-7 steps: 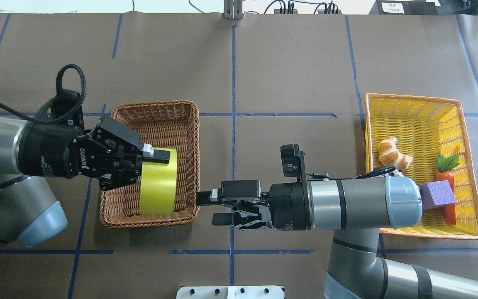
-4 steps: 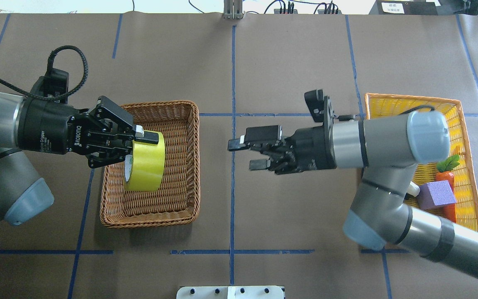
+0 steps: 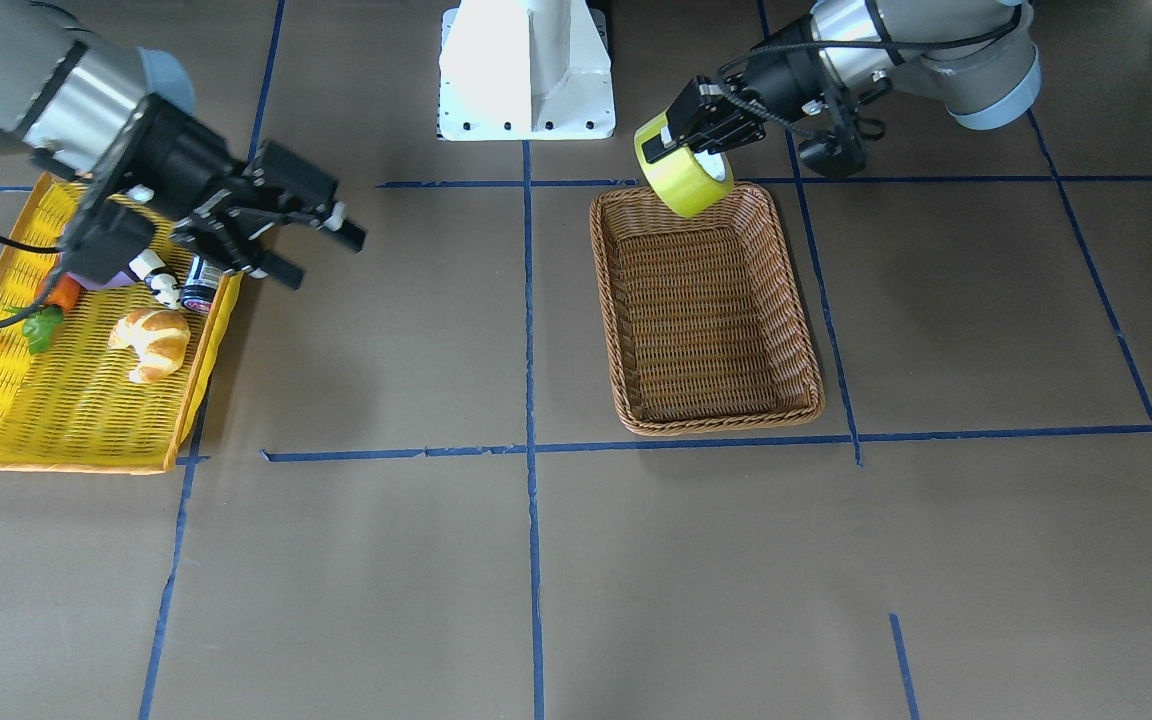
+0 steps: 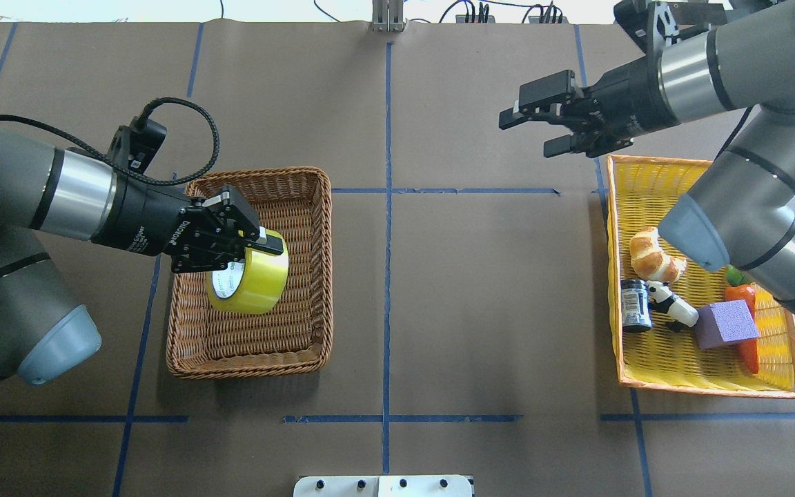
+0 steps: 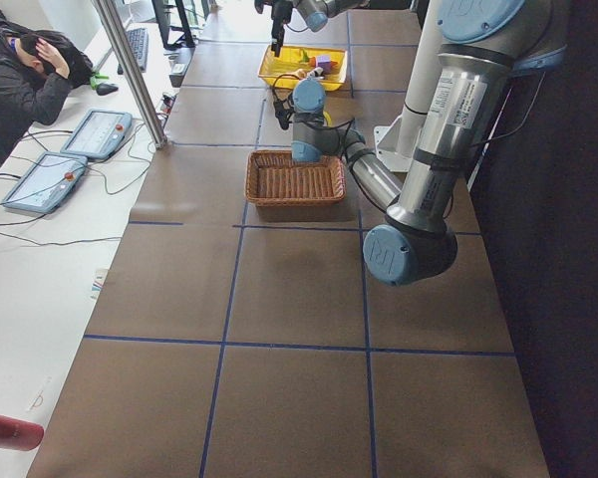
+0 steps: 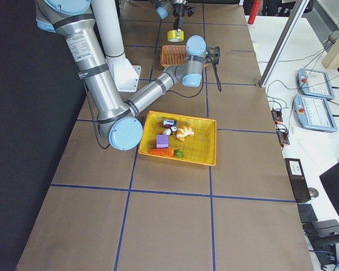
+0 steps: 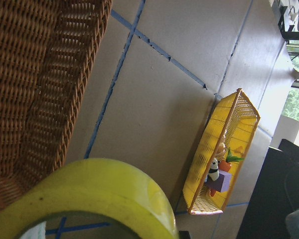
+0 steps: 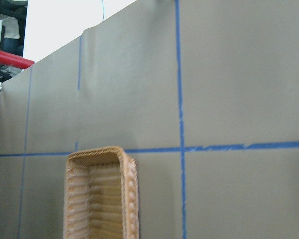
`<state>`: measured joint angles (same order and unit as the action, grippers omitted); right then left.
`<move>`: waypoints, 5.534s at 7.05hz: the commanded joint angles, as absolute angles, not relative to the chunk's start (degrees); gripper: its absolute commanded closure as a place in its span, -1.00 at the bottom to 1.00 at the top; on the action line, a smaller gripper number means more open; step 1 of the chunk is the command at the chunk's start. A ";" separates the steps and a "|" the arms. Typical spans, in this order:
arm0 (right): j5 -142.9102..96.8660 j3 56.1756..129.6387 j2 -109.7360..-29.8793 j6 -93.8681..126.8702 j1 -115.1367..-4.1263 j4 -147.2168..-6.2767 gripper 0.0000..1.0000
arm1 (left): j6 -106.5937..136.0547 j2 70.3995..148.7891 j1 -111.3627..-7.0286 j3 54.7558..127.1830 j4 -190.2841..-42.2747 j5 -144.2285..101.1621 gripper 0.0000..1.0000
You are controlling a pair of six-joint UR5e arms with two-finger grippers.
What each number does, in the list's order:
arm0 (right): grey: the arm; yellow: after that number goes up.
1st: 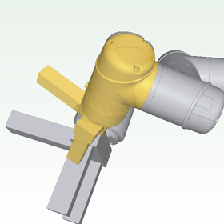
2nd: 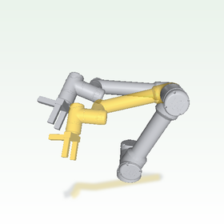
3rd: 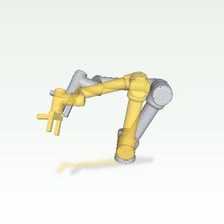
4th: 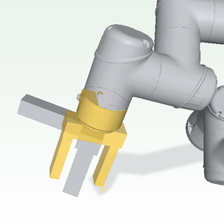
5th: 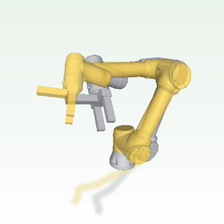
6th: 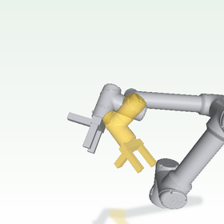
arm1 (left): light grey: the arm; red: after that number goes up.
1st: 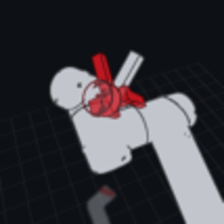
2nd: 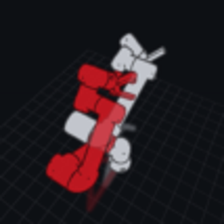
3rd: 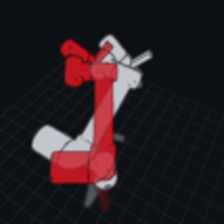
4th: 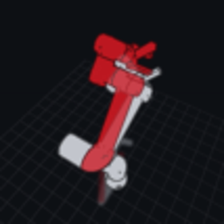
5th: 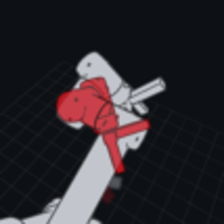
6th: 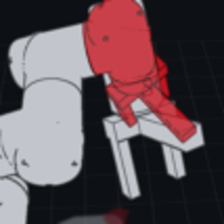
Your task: Move tape to another basket
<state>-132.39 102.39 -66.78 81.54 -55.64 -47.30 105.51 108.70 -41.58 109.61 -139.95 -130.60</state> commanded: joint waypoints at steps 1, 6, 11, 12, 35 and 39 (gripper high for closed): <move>-126.78 102.83 -67.06 66.70 -59.41 -59.90 -0.99 | 93.56 110.39 -41.13 109.69 -127.05 -130.25 1.00; -124.44 110.81 -72.04 25.02 -65.28 -97.60 -0.99 | 73.77 115.66 -34.21 108.11 -102.69 -114.81 1.00; -135.88 108.99 -83.13 12.49 -77.51 -97.91 -0.99 | 64.53 117.42 -32.08 102.21 -96.00 -111.80 0.48; -135.97 107.94 -83.93 10.48 -78.82 -97.91 -0.99 | 62.68 117.60 -32.52 103.09 -93.28 -111.80 -0.67; -139.31 95.10 -94.22 -5.27 -92.46 -91.41 -0.99 | -14.68 87.45 -91.14 91.14 -86.13 -136.49 -1.00; -139.31 94.84 -94.22 -5.36 -92.64 -91.41 -0.99 | -14.24 87.45 -91.14 91.14 -86.13 -136.32 -1.00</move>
<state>-139.30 94.99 -94.22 -5.36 -92.55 -91.41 -14.29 87.46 -91.14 91.15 -86.12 -136.39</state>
